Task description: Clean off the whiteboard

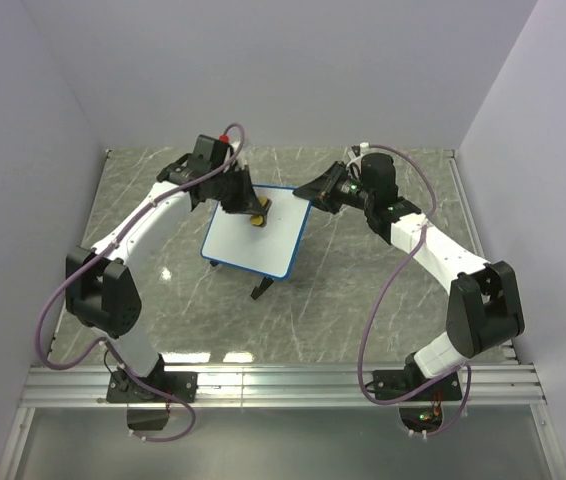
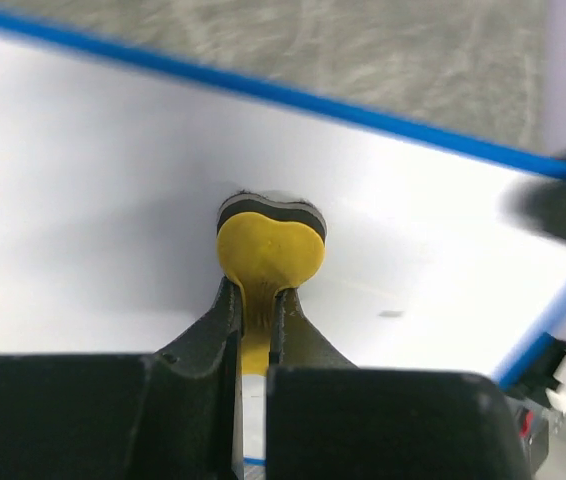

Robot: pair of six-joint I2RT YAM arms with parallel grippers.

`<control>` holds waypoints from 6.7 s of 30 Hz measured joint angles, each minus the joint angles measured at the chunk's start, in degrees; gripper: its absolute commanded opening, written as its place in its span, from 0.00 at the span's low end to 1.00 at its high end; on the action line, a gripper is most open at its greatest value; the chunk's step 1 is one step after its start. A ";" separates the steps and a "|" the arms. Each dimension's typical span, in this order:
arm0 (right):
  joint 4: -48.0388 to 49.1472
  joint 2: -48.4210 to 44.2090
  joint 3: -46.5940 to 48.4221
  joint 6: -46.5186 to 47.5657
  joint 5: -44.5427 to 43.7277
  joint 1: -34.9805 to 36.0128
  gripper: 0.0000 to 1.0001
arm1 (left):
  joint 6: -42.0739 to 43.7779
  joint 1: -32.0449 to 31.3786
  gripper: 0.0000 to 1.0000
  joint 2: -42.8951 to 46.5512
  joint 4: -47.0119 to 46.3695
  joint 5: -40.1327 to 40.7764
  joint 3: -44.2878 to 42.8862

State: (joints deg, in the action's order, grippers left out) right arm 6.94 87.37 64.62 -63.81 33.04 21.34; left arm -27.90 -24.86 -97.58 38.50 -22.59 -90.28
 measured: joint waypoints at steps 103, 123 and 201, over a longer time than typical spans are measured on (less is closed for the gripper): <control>-2.62 -12.22 -10.86 28.72 -22.97 11.15 0.00 | -20.17 16.26 0.99 36.06 11.13 30.64 40.98; 15.96 -12.00 -24.57 29.53 -24.26 9.11 0.00 | -22.84 16.26 0.99 37.35 13.42 30.62 42.29; -20.81 -49.31 -20.50 43.17 -52.78 9.51 1.00 | -23.54 12.76 0.99 35.56 3.02 34.86 37.55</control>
State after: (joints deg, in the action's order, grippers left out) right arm -13.87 38.06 44.12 -20.64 -19.75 30.85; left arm -51.44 -12.10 -62.02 41.52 12.27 -52.73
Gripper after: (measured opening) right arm 0.991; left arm 0.994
